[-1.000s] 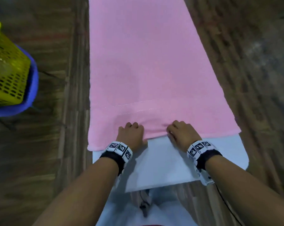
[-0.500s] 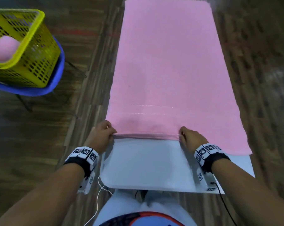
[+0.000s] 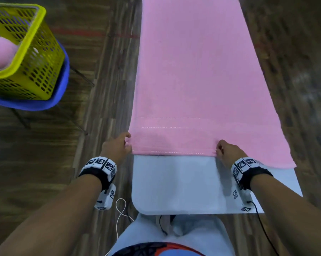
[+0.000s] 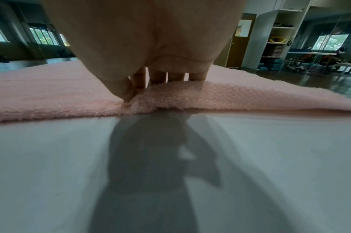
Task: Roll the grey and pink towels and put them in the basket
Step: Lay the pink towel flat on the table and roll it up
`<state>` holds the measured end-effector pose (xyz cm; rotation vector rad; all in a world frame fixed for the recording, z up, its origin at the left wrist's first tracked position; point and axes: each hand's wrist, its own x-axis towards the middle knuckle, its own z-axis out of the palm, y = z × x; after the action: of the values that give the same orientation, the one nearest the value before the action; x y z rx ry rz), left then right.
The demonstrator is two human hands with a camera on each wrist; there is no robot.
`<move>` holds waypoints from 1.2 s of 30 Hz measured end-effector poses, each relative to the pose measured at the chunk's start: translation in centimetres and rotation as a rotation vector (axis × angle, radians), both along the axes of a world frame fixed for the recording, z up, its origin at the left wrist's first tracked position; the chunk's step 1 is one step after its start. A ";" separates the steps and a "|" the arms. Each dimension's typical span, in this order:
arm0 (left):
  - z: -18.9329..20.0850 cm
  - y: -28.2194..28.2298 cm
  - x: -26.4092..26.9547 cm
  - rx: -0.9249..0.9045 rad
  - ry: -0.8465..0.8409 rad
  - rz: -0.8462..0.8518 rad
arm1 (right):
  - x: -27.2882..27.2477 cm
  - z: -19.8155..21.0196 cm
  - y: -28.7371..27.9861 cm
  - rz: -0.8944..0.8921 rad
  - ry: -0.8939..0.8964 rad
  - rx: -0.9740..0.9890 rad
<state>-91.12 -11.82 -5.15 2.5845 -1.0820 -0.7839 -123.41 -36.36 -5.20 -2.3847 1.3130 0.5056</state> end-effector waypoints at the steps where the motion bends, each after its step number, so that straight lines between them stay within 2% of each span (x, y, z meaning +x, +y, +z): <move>1: 0.0 -0.3 -0.2 -0.005 -0.079 -0.024 | 0.1 0.1 0.0 -0.005 0.005 0.001; 4: 0.6 -1.5 -2.6 -0.114 -0.248 -0.207 | 0.4 0.4 0.0 -0.003 0.012 0.020; 7: 0.9 -3.5 -7.4 -0.219 -0.297 -0.475 | 0.3 0.6 -0.1 0.003 -0.018 0.042; 10: 1.1 -5.9 -12.1 -0.119 -0.282 -0.609 | -0.1 0.7 -0.8 0.069 -0.096 0.096; 13: 1.9 -7.8 -14.5 0.068 -0.353 -0.574 | -1.4 0.6 -2.0 0.157 -0.200 0.180; 15: 2.3 -8.7 -15.5 0.157 -0.398 -0.543 | -2.5 0.2 -2.9 0.206 -0.207 0.214; 21: 2.3 -9.8 -19.5 0.355 -0.532 -0.449 | -6.1 -0.8 -6.0 0.386 -0.218 0.120; 28: 2.7 -13.0 -23.1 0.627 -0.536 -0.315 | -13.0 0.2 -11.3 0.386 -0.205 0.151; 36: 2.5 -15.0 -23.8 0.752 -0.499 -0.270 | -17.4 1.2 -17.1 0.333 -0.120 0.113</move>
<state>-114.91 -26.79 -2.60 3.4443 -1.5287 -0.7160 -140.84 -53.45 -3.98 -2.5049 0.8172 0.5034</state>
